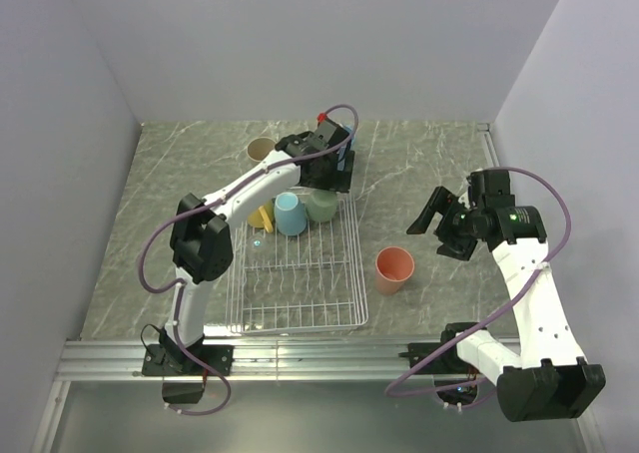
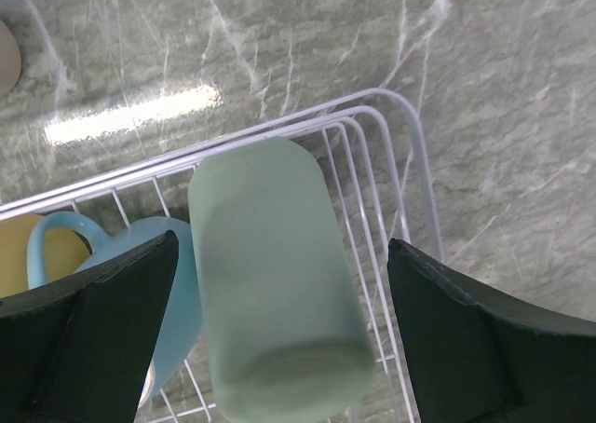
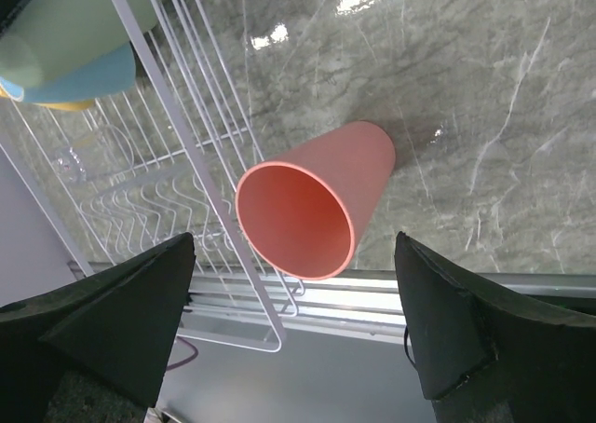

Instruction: Load the cups into the dish rack

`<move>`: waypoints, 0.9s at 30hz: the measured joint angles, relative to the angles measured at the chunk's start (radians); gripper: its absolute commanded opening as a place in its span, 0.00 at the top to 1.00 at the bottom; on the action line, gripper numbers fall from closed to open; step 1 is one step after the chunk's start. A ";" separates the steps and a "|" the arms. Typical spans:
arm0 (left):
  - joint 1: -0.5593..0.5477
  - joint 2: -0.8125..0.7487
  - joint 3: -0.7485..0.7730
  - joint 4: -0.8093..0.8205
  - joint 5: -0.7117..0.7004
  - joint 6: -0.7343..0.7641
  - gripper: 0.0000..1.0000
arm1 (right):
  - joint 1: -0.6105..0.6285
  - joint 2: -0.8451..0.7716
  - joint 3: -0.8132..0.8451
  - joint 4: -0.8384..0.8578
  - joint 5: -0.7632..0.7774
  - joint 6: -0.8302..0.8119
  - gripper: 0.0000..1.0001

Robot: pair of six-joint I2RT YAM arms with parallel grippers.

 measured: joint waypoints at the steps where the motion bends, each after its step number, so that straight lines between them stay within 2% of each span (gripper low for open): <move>1: 0.000 0.000 0.008 -0.005 0.001 0.000 0.01 | 0.000 0.000 0.000 0.000 0.000 -0.001 0.06; 14: 0.000 0.000 0.098 -0.054 0.007 -0.001 0.01 | 0.008 0.005 0.015 -0.001 -0.003 -0.013 0.09; 20: 0.004 -0.016 0.237 -0.095 0.002 -0.004 0.01 | 0.130 0.005 0.031 0.002 -0.003 -0.018 0.11; 23: 0.014 -0.064 0.253 -0.110 0.002 -0.013 0.01 | 0.178 -0.010 -0.018 0.018 0.003 -0.010 0.12; 27: 0.039 -0.150 0.253 -0.110 0.004 -0.025 0.01 | 0.184 -0.029 -0.117 0.006 0.040 0.001 0.14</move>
